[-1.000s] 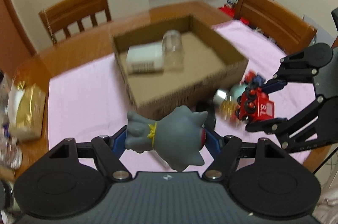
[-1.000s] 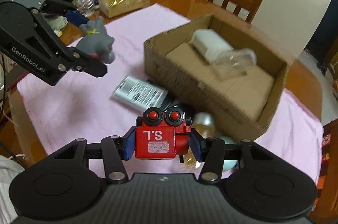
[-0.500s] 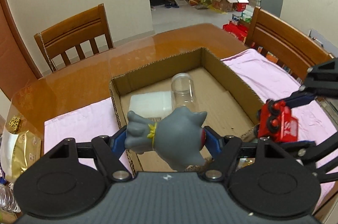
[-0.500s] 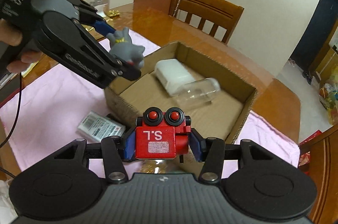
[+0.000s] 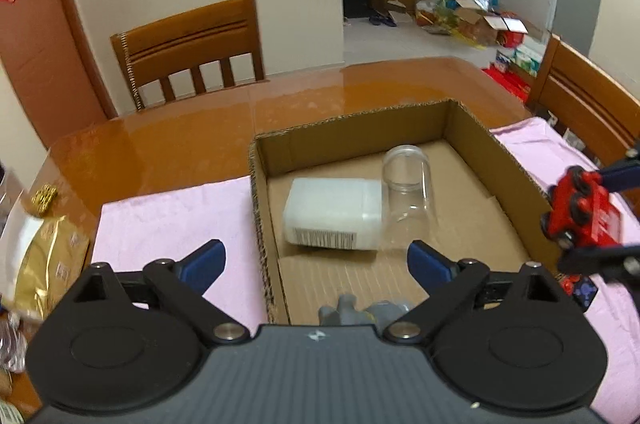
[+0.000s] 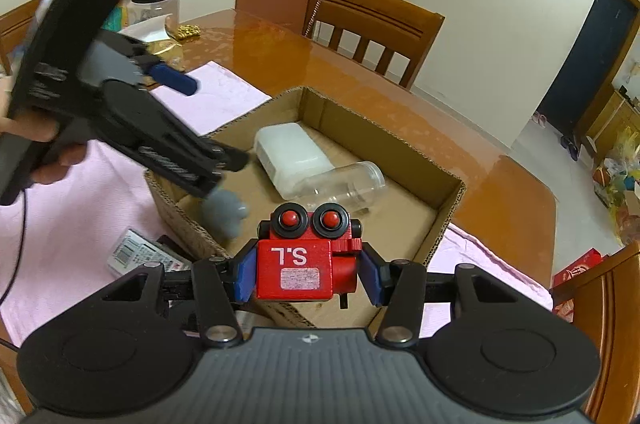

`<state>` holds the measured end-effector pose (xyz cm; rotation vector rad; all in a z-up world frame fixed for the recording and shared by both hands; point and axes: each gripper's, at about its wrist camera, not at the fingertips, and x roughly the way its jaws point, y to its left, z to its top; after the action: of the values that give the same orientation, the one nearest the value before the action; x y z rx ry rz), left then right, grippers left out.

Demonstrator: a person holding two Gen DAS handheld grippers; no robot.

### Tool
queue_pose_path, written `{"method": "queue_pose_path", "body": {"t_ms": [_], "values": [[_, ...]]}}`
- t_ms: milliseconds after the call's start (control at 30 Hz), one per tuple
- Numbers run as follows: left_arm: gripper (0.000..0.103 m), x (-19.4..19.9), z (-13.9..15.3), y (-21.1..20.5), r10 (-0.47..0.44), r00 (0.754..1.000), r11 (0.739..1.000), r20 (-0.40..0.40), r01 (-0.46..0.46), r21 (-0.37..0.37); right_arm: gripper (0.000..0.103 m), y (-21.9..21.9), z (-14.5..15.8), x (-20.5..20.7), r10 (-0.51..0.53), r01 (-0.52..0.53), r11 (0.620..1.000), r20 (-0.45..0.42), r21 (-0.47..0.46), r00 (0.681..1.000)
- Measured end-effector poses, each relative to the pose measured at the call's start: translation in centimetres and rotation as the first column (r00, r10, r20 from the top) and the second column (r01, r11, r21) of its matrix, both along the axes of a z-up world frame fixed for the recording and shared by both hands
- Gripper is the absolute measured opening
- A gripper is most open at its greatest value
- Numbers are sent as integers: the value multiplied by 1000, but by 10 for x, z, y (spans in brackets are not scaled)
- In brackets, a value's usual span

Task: Organize rigid objects
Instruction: 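Carry the grey figure into the cardboard box and open the left gripper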

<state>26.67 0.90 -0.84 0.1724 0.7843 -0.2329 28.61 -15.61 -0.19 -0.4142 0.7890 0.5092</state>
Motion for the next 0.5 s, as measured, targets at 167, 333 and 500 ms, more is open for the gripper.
{"method": "queue_pose_path", "body": {"t_ms": [167, 333, 500], "values": [[100, -20, 3, 12, 51, 998, 998, -21, -51, -26, 56, -7, -3, 19, -33, 33, 999, -16, 15, 999], [100, -45, 5, 26, 123, 992, 991, -20, -124, -59, 56, -13, -6, 44, -65, 66, 997, -28, 29, 997], [102, -61, 2, 41, 198, 980, 979, 2, -198, -57, 57, -15, -11, 71, -92, 92, 996, -24, 12, 996]]}}
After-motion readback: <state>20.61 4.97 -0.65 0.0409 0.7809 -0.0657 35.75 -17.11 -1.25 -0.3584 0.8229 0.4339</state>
